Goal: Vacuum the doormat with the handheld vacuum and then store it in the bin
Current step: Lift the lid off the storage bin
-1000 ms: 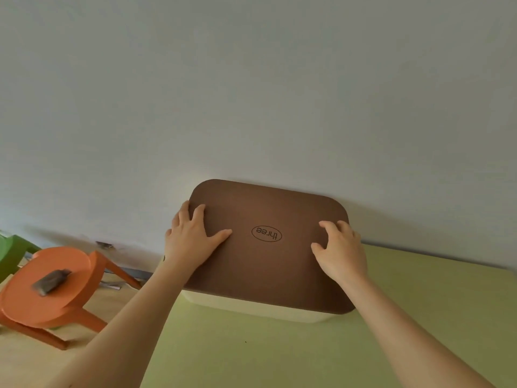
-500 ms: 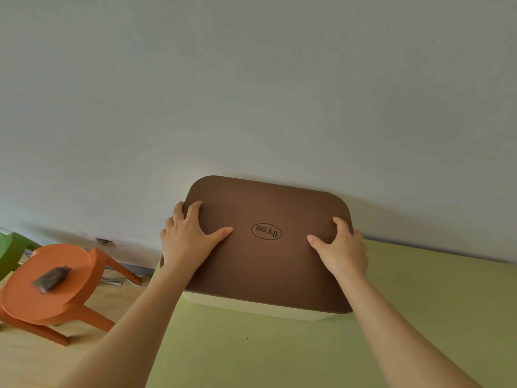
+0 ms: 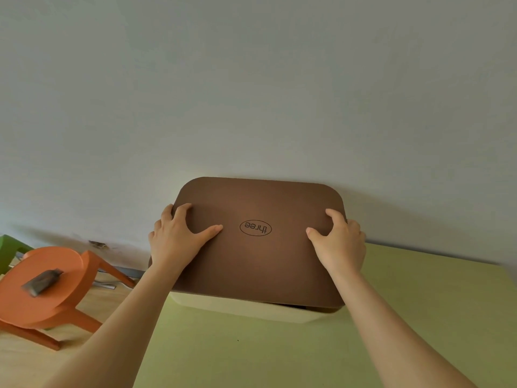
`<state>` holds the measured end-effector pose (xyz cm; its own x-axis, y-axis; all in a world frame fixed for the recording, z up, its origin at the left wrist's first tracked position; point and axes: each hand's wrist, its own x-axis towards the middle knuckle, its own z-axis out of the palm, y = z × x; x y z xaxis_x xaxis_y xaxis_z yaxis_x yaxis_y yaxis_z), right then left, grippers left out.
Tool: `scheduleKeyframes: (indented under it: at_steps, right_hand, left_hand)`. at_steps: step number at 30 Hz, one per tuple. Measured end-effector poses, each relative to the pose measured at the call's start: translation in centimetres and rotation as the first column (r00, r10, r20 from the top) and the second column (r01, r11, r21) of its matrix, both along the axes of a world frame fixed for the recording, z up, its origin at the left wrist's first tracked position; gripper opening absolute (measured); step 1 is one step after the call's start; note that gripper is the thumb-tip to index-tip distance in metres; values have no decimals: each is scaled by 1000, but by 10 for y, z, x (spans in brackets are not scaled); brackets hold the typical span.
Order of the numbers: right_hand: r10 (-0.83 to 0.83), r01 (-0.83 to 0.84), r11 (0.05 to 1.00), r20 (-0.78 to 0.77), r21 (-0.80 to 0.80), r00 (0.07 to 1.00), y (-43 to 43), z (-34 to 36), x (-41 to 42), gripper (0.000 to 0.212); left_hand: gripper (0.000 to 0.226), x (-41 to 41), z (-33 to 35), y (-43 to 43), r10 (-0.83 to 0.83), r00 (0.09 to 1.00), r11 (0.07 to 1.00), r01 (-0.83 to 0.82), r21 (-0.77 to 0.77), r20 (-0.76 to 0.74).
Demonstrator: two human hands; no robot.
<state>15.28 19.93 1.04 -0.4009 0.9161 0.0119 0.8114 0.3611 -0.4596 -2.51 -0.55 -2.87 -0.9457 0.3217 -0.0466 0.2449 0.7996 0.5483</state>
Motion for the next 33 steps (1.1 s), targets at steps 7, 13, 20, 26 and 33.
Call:
scheduleKeyframes:
  at_steps: [7, 13, 20, 26, 33]
  right_hand:
    - [23, -25, 998, -46, -64, 999, 2, -8, 5, 58]
    - [40, -45, 997, -69, -62, 997, 13, -2, 20, 57]
    - [25, -28, 999, -74, -31, 997, 33, 7, 54, 54]
    - [-60, 59, 998, -78, -16, 995, 68, 11, 109, 53]
    - [-166, 165, 986, -70, -11, 984, 124, 16, 180, 51]
  left_hand:
    - [77, 4, 17, 0, 58, 994, 998, -54, 42, -92]
    - [77, 23, 30, 10, 58, 993, 998, -56, 26, -106]
    - [79, 55, 37, 34, 31, 995, 998, -25, 57, -90]
    - [76, 98, 45, 79, -42, 995, 996, 49, 78, -87]
    - [74, 160, 49, 143, -148, 989, 970, 146, 192, -6]
